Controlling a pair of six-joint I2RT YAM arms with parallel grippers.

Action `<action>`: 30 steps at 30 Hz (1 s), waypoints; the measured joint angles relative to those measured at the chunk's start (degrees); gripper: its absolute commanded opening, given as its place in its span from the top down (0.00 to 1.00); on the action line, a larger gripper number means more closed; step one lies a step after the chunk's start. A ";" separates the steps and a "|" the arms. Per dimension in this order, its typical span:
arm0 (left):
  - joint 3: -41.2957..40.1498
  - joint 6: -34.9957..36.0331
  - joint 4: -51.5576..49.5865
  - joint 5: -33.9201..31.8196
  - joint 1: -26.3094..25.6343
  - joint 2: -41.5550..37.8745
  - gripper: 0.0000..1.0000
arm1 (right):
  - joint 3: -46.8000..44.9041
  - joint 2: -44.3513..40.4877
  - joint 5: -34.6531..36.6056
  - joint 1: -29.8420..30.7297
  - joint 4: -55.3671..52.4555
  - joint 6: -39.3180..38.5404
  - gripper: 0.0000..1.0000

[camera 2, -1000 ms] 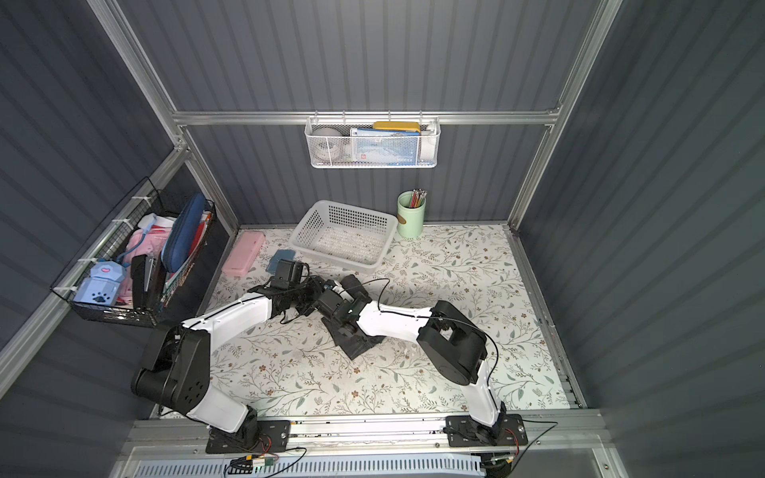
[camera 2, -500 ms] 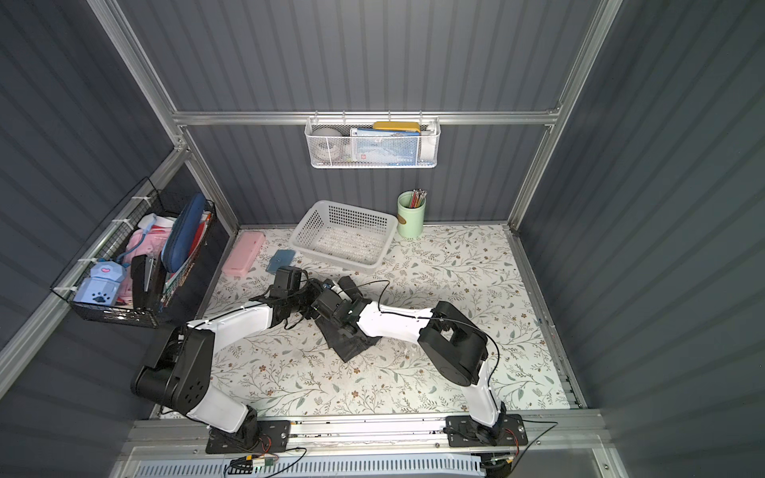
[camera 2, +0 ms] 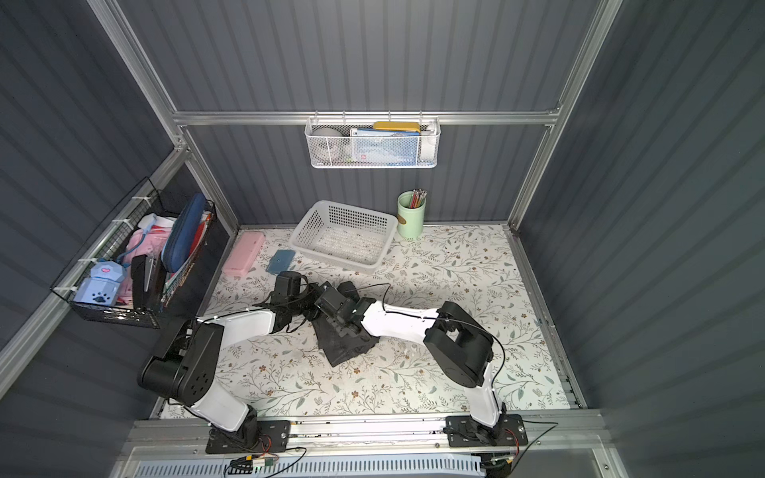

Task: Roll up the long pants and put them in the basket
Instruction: Roll the long pant at the center of the board.

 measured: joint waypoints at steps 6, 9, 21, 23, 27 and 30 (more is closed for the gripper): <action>-5.09 1.92 13.51 4.61 0.00 3.63 1.00 | -2.75 -7.17 -20.44 -4.04 -1.84 0.39 0.01; -5.95 2.43 17.00 5.68 -0.02 4.61 1.00 | -3.56 -10.36 -28.83 -7.45 -1.77 2.64 0.01; -5.81 4.98 19.26 7.26 -0.07 5.99 1.00 | -25.40 -15.67 -51.19 -22.43 15.69 19.45 0.01; -5.33 5.84 18.29 7.28 -0.07 5.95 1.00 | -26.73 -14.08 -54.10 -21.90 19.89 21.77 0.01; -4.59 7.39 16.57 7.34 -0.11 5.77 1.00 | -28.74 -9.92 -57.70 -21.31 27.39 25.79 0.01; -4.55 8.04 16.22 7.21 -0.11 5.77 1.00 | -28.50 -7.50 -58.01 -20.57 29.66 27.19 0.01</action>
